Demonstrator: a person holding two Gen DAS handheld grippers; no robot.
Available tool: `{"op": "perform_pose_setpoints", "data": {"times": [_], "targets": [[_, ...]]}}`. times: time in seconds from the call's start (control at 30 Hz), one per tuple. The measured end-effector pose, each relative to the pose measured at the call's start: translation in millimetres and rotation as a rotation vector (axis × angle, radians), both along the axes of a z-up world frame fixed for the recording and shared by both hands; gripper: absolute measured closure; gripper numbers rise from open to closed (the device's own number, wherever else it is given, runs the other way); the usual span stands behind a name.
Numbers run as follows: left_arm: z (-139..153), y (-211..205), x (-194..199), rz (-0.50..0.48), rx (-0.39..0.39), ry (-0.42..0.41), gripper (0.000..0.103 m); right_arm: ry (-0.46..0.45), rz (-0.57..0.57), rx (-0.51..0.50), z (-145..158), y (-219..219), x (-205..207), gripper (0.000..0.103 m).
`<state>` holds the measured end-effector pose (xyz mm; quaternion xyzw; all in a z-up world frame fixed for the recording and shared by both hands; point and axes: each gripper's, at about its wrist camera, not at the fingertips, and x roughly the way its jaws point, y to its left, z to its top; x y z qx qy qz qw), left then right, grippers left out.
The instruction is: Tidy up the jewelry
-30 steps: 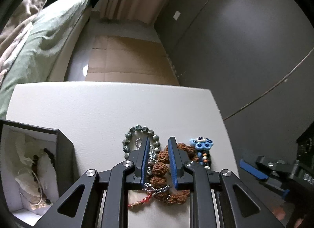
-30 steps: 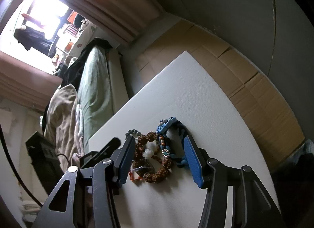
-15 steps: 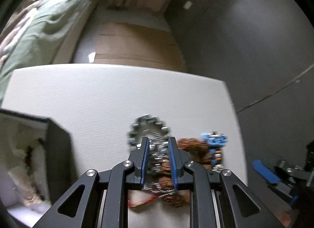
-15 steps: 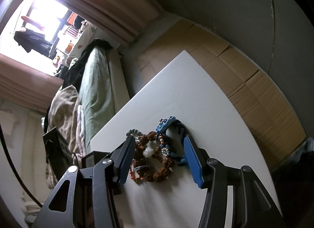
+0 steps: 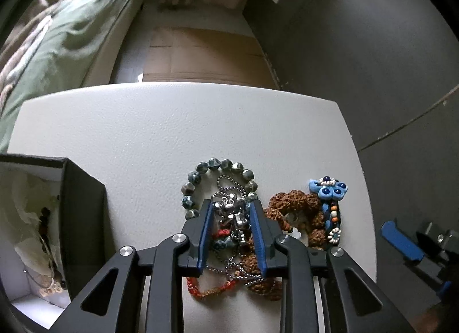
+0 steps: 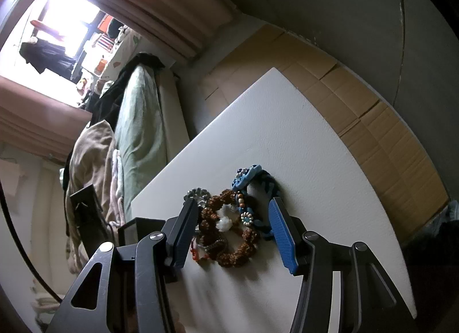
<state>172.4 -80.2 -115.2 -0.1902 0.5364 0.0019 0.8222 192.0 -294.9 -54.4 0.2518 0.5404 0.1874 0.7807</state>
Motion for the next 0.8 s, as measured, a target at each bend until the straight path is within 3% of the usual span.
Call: {"op": "perform_pose_setpoints", "data": {"times": [0.13, 0.2, 0.27, 0.37, 0.43, 0.53, 0.8], "targets": [[0, -14, -2, -0.053, 0.09, -0.031, 0.072, 0.002, 0.014, -0.005, -1, 5, 0, 0.051], [1, -25, -4, -0.112, 0.175, -0.049, 0.072, 0.001, 0.018, -0.007, -1, 8, 0, 0.051], [1, -28, -7, -0.132, 0.194, -0.058, 0.072, -0.001, 0.022, -0.012, -2, 11, -1, 0.051], [1, -18, -9, -0.128, 0.144, -0.068, 0.075, 0.0, 0.026, -0.011, -2, 13, -1, 0.051], [1, -7, -8, -0.105, 0.117, -0.065, 0.087, 0.0, 0.027, -0.013, -2, 14, -1, 0.051], [1, 11, -11, -0.063, 0.005, -0.068, 0.089, 0.001, 0.034, -0.017, -3, 17, -1, 0.051], [35, 28, -25, -0.021, -0.078, -0.15, 0.089, -0.002, 0.056, -0.019, -2, 21, -4, 0.051]]}}
